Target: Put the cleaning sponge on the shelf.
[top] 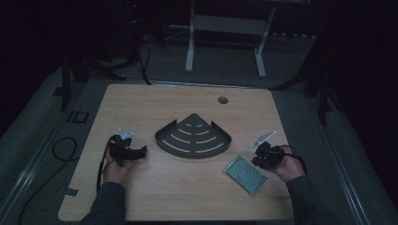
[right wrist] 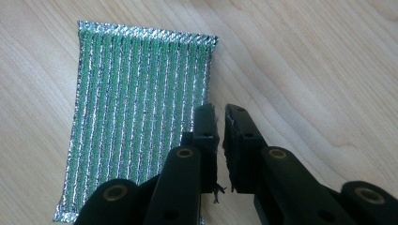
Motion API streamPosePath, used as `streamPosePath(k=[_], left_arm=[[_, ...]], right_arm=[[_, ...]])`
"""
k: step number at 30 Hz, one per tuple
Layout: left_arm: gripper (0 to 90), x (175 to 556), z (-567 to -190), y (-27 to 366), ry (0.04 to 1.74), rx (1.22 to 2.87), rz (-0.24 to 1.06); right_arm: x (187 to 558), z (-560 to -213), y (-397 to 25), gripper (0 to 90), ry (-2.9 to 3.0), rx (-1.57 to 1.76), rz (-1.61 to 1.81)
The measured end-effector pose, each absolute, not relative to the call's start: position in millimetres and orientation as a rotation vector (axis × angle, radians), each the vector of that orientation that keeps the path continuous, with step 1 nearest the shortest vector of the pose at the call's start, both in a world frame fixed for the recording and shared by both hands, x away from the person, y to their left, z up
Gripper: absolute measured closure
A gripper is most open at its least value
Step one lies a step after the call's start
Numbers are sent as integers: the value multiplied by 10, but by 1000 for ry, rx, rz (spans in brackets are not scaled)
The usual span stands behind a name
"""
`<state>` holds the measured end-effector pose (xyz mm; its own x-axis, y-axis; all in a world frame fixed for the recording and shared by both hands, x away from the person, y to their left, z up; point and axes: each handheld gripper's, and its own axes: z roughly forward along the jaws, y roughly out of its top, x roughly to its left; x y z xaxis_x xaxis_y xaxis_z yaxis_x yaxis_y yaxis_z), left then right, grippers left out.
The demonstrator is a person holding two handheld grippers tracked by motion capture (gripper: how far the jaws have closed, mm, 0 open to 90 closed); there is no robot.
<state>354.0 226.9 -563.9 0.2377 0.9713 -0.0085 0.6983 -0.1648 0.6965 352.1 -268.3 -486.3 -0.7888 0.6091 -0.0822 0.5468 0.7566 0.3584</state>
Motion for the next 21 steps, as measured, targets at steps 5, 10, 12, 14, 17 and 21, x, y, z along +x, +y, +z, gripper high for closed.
streamPosePath(k=[5, 10, 12, 14, 17, 21], left_arm=[[71, 3540, -5638, 2269, 1524, 1935, 608], [71, 3540, -5639, 2269, 1524, 1935, 608], [72, 3540, -5639, 2269, 1524, 1934, 608], [71, 3540, -5639, 2269, 1523, 1934, 608], [71, 3540, -5639, 2269, 1524, 1934, 608], [71, 3540, -5639, 2269, 1523, 1934, 608]], right_arm=[[3575, -4875, -2671, 789, 2798, 939, 420], [3636, -4919, -2661, 788, 2831, 974, 376], [3648, -4926, -2651, 787, 2844, 981, 371], [3654, -4929, -2637, 787, 2855, 980, 373], [3656, -4927, -2614, 799, 2867, 969, 368], [3658, -4929, -2586, 825, 2885, 961, 356]])
